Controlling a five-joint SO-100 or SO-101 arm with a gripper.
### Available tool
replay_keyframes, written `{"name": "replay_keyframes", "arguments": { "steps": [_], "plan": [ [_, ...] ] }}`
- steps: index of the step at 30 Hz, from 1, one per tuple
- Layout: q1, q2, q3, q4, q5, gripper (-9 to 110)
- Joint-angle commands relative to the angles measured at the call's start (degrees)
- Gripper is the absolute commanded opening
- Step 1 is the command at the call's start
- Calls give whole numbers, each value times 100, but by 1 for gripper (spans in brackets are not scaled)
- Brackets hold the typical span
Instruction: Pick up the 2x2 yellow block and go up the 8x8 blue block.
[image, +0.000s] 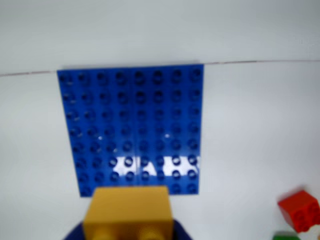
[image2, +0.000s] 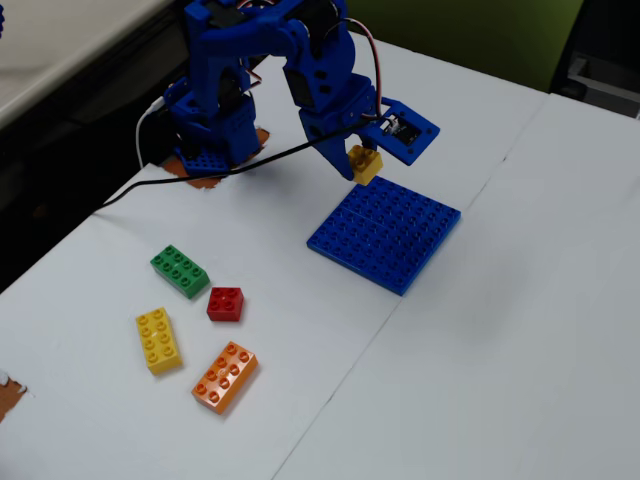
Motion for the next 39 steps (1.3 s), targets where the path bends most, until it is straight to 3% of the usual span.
{"name": "replay_keyframes", "arguments": {
  "steps": [1, 39],
  "plan": [
    [-158, -158, -475, 18, 176, 0],
    [-519, -1143, -1107, 35, 448, 0]
  ]
}}
